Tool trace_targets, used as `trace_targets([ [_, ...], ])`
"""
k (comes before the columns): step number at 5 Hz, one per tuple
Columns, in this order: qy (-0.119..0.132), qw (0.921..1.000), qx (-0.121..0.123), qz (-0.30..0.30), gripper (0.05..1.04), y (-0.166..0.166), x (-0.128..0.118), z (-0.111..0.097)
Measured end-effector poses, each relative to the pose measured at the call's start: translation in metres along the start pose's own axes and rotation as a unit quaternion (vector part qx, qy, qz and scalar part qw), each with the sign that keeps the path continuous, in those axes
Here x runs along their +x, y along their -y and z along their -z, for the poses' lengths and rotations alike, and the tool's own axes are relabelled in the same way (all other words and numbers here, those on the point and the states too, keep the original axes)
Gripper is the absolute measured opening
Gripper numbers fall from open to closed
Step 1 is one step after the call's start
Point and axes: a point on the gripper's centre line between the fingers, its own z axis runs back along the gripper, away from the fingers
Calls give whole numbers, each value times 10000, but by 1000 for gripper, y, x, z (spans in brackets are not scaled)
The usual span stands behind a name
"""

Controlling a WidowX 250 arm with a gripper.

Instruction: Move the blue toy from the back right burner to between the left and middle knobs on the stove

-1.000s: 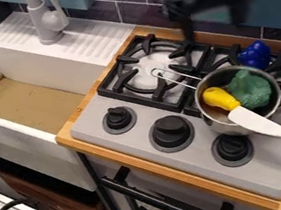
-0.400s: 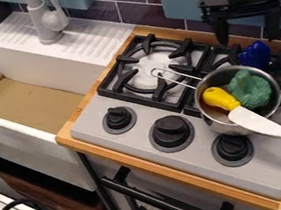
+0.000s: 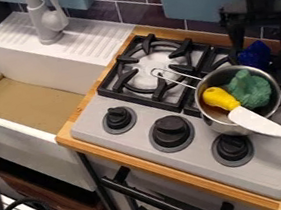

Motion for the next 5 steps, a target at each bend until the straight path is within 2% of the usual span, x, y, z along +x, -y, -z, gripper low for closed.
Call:
trace_targets([
  [2, 143, 9998, 60, 83, 995, 3, 2, 4],
  [3, 82, 9995, 291, 4, 995, 1, -4, 21],
  [4, 157, 9992, 352, -101, 995, 1, -3, 22],
  [5, 17, 9989, 409, -241, 948, -1, -7, 22],
])
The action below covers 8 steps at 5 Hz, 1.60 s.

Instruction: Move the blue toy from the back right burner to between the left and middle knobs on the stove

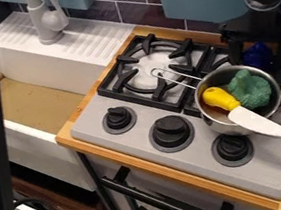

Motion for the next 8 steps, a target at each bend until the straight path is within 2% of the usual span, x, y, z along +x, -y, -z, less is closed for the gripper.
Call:
trace_targets([
  [1, -204, 9994, 30, -269, 736, 0, 1, 1],
  [2, -203, 9978, 80, -627, 710, -3, 3, 1],
  [3, -134, 9949, 249, -968, 677, -3, 9, 0],
  [4, -140, 9938, 233, -1074, 658, -4, 10, -1],
  [5, -110, 9879, 230, -1530, 570, -8, 13, -10],
  [6, -111, 9826, 98, -1850, 490, -15, 19, -23],
  [7, -6, 9775, -56, -2108, 490, -27, 29, -45],
  [8, -25, 9717, -129, -2360, 490, -43, 36, -50],
])
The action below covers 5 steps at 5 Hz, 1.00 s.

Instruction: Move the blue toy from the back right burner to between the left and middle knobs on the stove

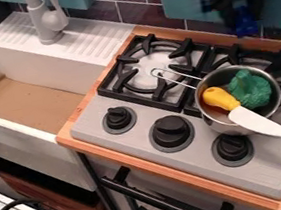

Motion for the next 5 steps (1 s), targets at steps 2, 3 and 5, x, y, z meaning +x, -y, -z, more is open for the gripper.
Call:
trace_targets([
  [2, -177, 9993, -75, -330, 490, -46, 33, -27],
  [3, -314, 9988, 27, -375, 490, -74, 46, -27],
  [5, -722, 9970, 196, -215, 490, -141, 54, -42],
])
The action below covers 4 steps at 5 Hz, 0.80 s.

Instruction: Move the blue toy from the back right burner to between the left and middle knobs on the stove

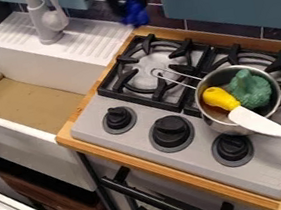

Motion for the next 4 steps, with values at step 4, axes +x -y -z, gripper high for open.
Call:
trace_targets([
  [4, -126, 9973, -38, 721, 490, -54, -66, 25],
])
